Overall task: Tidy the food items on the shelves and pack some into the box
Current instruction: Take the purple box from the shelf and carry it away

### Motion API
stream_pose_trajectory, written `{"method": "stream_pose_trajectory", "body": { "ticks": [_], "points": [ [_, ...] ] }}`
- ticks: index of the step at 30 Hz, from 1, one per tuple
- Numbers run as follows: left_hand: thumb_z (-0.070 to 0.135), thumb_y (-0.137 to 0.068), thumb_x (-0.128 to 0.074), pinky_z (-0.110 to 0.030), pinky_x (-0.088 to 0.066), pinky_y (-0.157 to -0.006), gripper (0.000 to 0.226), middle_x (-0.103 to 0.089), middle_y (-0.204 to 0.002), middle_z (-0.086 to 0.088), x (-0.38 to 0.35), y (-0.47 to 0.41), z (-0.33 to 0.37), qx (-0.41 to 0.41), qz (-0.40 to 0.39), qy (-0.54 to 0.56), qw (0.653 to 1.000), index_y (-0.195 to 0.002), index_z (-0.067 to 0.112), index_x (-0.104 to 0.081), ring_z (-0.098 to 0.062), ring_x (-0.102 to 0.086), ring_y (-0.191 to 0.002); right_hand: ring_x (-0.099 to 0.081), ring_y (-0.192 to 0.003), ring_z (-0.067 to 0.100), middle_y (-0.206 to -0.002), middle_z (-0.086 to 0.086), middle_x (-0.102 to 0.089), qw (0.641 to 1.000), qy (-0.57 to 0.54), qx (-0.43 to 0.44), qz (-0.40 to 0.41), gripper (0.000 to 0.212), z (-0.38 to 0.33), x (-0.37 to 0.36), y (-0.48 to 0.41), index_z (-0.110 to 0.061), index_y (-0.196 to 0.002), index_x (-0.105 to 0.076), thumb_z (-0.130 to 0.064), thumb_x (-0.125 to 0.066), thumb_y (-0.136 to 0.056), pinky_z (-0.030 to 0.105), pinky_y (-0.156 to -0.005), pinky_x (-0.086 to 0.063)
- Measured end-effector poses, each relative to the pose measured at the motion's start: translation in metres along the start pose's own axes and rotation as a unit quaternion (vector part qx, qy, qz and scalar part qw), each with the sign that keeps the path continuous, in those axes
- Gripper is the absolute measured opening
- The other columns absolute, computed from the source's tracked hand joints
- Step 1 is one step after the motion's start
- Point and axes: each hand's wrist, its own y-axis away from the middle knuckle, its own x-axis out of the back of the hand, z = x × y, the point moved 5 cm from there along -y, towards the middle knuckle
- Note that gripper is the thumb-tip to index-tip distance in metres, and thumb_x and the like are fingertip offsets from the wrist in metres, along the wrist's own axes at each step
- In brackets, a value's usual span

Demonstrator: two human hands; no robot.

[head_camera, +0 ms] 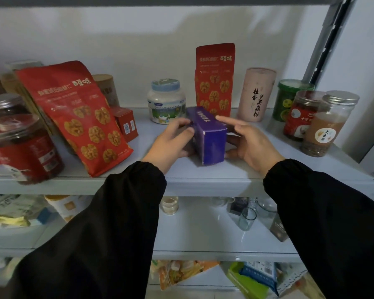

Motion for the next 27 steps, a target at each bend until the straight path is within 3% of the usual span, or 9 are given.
{"method": "stream_pose_trajectory", "body": {
  "ticks": [3, 5, 8, 10, 13, 15, 19, 23, 27],
  "points": [
    [0.064, -0.082, -0.078, -0.047, -0.054, -0.105, 0.077, -0.052, -0.15, 0.007, -0.003, 0.001, -0.002, -0.002, -0.075, -0.084, 0.994, -0.149, 0.04, -0.047, -0.01, -0.055, -0.136, -0.067, -0.122, 0.02, -0.132, -0.001, -0.066, 0.995, 0.093, 0.037, -0.011, 0.053, 0.002, 0.001, 0.0, -0.042, -0.133, -0.066, -0.002, -0.046, -0.104, 0.048, -0.094, -0.06],
    [0.07, -0.06, -0.09, -0.05, -0.05, -0.11, 0.116, -0.046, -0.157, 0.004, -0.004, 0.001, -0.004, -0.027, -0.079, -0.158, 0.984, -0.157, 0.039, -0.036, -0.015, -0.05, -0.142, -0.066, -0.121, 0.015, -0.135, -0.005, -0.062, 0.977, 0.2, 0.074, -0.022, 0.063, 0.001, -0.002, 0.0, -0.05, -0.138, -0.056, 0.0, -0.055, -0.1, 0.046, -0.105, -0.055],
    [0.068, -0.049, -0.094, -0.042, -0.052, -0.109, 0.13, -0.05, -0.154, 0.006, -0.006, 0.0, -0.001, -0.049, -0.044, -0.199, 0.978, -0.157, 0.031, -0.033, -0.009, -0.053, -0.137, -0.059, -0.128, 0.008, -0.142, -0.003, -0.056, 0.95, 0.287, 0.104, -0.06, 0.073, 0.004, -0.008, -0.005, -0.043, -0.156, -0.039, -0.004, -0.062, -0.098, 0.043, -0.11, -0.05],
    [0.071, -0.046, -0.093, -0.037, -0.052, -0.107, 0.126, -0.056, -0.148, 0.007, -0.005, 0.0, -0.001, -0.05, -0.019, -0.19, 0.98, -0.152, 0.031, -0.037, -0.009, -0.058, -0.131, -0.053, -0.134, 0.007, -0.147, -0.004, -0.052, 0.934, 0.325, 0.125, -0.077, 0.075, 0.005, -0.009, -0.008, -0.039, -0.158, -0.037, -0.007, -0.066, -0.097, 0.04, -0.116, -0.045],
    [0.064, -0.041, -0.099, -0.038, -0.057, -0.098, 0.123, -0.067, -0.135, 0.0, 0.0, -0.001, -0.004, -0.022, 0.026, -0.091, 0.995, -0.145, 0.021, -0.046, -0.016, -0.066, -0.123, -0.036, -0.138, 0.0, -0.151, -0.007, -0.042, 0.89, 0.403, 0.187, -0.109, 0.078, 0.003, -0.015, -0.006, -0.025, -0.16, -0.036, -0.009, -0.072, -0.092, 0.014, -0.12, -0.025],
    [0.053, -0.044, -0.101, -0.041, -0.058, -0.098, 0.113, -0.07, -0.13, -0.003, 0.004, -0.003, -0.007, -0.006, 0.054, -0.072, 0.996, -0.14, 0.02, -0.052, -0.021, -0.068, -0.12, -0.03, -0.145, 0.004, -0.159, -0.003, -0.036, 0.874, 0.421, 0.195, -0.142, 0.082, 0.005, -0.021, -0.003, -0.025, -0.161, -0.034, -0.017, -0.073, -0.09, 0.01, -0.118, -0.017],
    [0.034, -0.056, -0.093, -0.045, -0.057, -0.098, 0.083, -0.075, -0.12, -0.004, 0.009, -0.004, -0.007, 0.037, 0.111, -0.049, 0.992, -0.131, 0.023, -0.06, -0.023, -0.072, -0.112, -0.033, -0.148, 0.016, -0.16, 0.002, -0.038, 0.898, 0.383, 0.172, -0.133, 0.075, 0.01, -0.013, -0.014, -0.023, -0.157, -0.041, -0.025, -0.07, -0.088, 0.025, -0.122, -0.023],
    [0.013, -0.075, -0.066, -0.047, -0.06, -0.089, 0.041, -0.078, -0.1, -0.004, -0.006, 0.007, 0.008, 0.041, 0.17, 0.052, 0.983, -0.116, 0.016, -0.064, -0.02, -0.075, -0.092, -0.049, -0.135, 0.022, -0.146, 0.008, -0.042, 0.961, 0.261, 0.092, -0.012, 0.079, 0.012, 0.007, -0.024, -0.025, -0.153, -0.042, -0.036, -0.071, -0.081, 0.041, -0.12, -0.038],
    [0.011, -0.081, -0.061, -0.048, -0.062, -0.072, 0.01, -0.066, -0.076, -0.002, -0.019, 0.036, 0.022, 0.029, 0.257, 0.107, 0.96, -0.088, 0.011, -0.054, -0.016, -0.068, -0.072, -0.05, -0.138, 0.022, -0.149, 0.007, -0.05, 0.973, 0.207, 0.103, 0.008, 0.089, 0.006, 0.01, -0.021, -0.019, -0.161, -0.029, -0.039, -0.073, -0.086, 0.033, -0.118, -0.039]
  ]
}}
